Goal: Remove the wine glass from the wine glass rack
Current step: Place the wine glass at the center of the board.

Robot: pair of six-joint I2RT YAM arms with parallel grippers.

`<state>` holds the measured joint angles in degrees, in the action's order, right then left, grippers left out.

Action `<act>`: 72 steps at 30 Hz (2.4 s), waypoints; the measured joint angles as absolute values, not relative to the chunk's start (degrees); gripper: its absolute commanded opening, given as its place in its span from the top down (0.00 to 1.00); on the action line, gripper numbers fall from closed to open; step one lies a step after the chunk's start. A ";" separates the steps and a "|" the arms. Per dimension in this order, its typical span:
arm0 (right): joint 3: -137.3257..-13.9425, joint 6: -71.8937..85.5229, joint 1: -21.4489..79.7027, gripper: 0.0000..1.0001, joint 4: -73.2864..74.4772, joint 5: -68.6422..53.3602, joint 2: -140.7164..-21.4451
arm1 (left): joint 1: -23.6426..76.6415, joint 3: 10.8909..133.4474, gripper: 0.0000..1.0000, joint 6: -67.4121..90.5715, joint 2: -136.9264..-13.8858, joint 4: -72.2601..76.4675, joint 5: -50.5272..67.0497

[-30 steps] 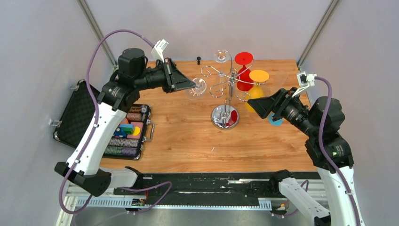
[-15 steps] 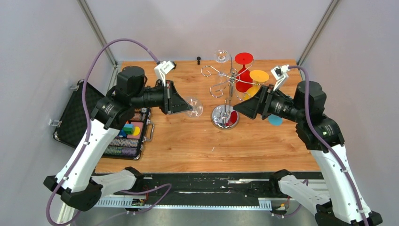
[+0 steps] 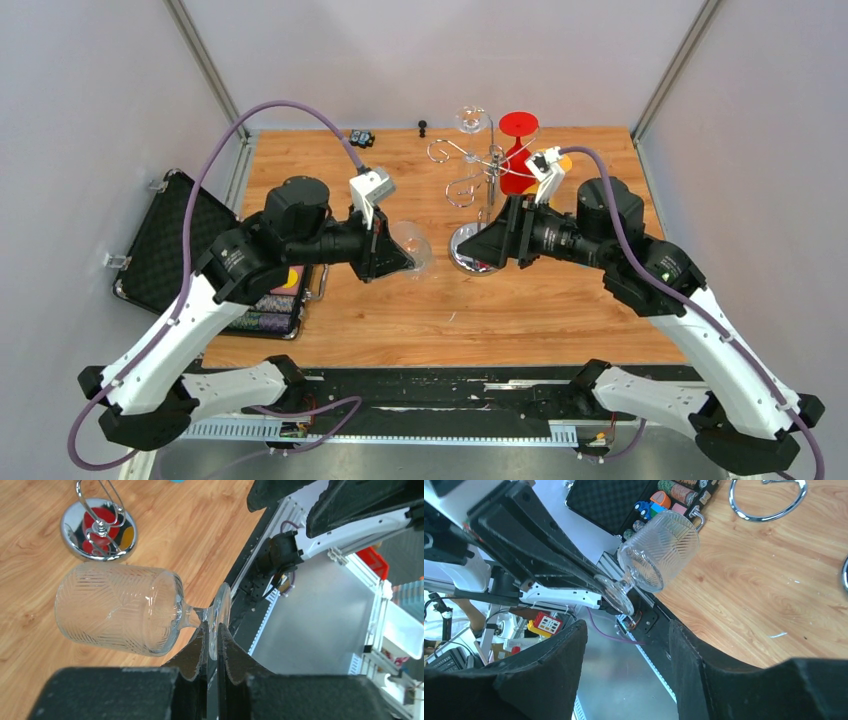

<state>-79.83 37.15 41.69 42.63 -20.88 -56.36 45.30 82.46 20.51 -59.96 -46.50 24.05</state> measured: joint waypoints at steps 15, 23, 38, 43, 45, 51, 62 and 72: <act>-78.91 46.13 51.00 0.41 38.92 -10.50 -57.93 | 55.05 72.18 1.00 16.14 -47.88 -38.39 12.67; -77.95 50.09 51.88 0.40 35.29 -11.03 -59.33 | 55.81 67.70 1.00 13.13 -43.92 -31.88 11.42; -77.62 55.09 52.12 0.39 28.97 -17.80 -65.30 | 55.86 59.99 1.00 4.86 -36.62 -21.82 12.16; -77.62 56.93 52.18 0.40 26.57 -20.51 -66.89 | 55.86 58.02 1.00 2.63 -34.39 -20.27 12.40; -77.62 57.56 52.29 0.41 25.54 -21.39 -67.31 | 55.86 58.00 1.00 1.67 -34.00 -20.01 12.58; -77.62 59.64 52.75 0.43 23.22 -23.14 -68.60 | 55.86 56.69 1.00 -0.32 -33.52 -17.26 13.39; -76.09 64.05 53.25 0.49 18.20 -25.26 -69.67 | 55.86 54.52 1.00 -1.83 -32.82 -13.98 13.30; -73.82 67.64 53.21 0.63 15.29 -25.58 -69.65 | 55.86 54.06 1.00 -1.98 -32.49 -13.63 13.41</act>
